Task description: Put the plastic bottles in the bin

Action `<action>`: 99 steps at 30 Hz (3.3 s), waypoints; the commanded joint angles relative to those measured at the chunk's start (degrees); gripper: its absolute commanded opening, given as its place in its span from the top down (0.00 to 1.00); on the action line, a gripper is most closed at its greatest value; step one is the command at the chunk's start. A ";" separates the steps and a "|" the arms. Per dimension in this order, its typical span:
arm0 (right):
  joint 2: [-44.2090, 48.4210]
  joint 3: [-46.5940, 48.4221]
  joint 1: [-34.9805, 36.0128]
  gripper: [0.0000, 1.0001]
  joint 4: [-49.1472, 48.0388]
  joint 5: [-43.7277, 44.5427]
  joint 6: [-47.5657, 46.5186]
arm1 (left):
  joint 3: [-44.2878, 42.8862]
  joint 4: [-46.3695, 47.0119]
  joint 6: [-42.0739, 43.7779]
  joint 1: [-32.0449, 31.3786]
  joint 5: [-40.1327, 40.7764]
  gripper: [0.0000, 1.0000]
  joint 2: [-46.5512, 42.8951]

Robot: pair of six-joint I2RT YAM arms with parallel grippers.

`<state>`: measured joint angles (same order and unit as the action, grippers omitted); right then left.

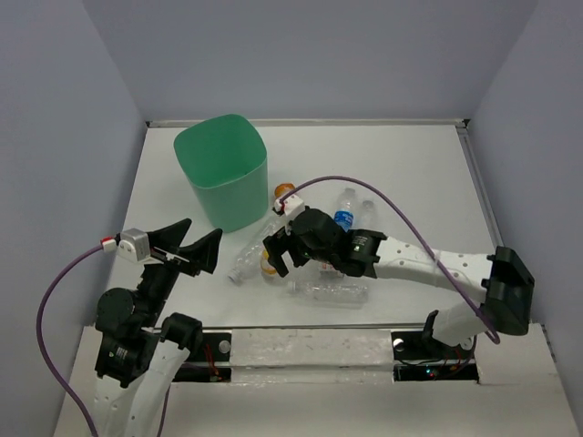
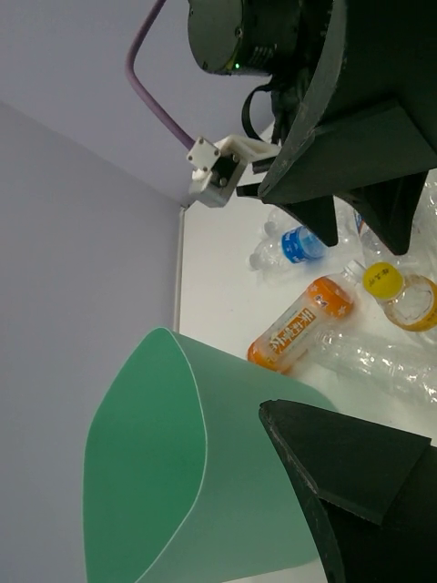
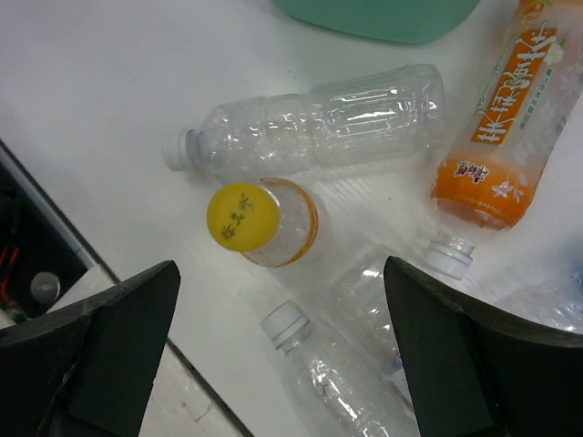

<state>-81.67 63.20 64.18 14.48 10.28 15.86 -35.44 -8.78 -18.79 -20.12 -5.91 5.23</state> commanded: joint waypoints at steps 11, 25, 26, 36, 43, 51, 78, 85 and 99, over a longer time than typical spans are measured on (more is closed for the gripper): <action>-15.45 13.18 1.82 0.22 -2.61 5.62 -3.99 | -0.07 1.48 -0.11 0.78 2.84 0.01 0.48; -8.96 15.28 5.43 0.97 2.31 11.42 -1.88 | 0.11 1.74 -0.11 1.66 1.87 0.01 0.83; -7.73 16.59 5.43 0.98 2.31 12.03 -2.49 | 0.11 1.74 -0.20 1.75 1.87 0.01 0.83; -7.70 40.74 1.84 1.00 -1.98 23.30 -23.74 | 0.20 1.39 -0.37 2.45 2.22 0.01 2.23; -18.77 58.86 -4.23 1.00 -6.57 17.76 -27.81 | 0.63 1.74 -0.90 2.45 1.08 0.01 4.34; -30.47 69.42 -8.02 1.00 -6.66 8.97 -23.95 | 0.46 2.10 -0.37 2.37 -3.93 0.01 11.55; -0.45 26.83 -9.69 0.08 -10.35 5.45 -12.79 | -8.06 -0.10 2.09 -10.37 -0.69 0.01 47.30; 20.48 1.95 -9.69 0.09 -10.70 9.40 -7.87 | -13.59 -4.23 4.02 -19.42 14.86 0.01 59.35; 35.43 -12.84 -9.69 0.09 -11.49 10.63 -6.28 | -20.54 -9.24 3.23 -21.28 26.48 0.01 77.11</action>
<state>-49.32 50.85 54.65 5.98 19.55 9.28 -52.73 -16.40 -14.90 -41.06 15.99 80.07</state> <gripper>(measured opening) 0.913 0.989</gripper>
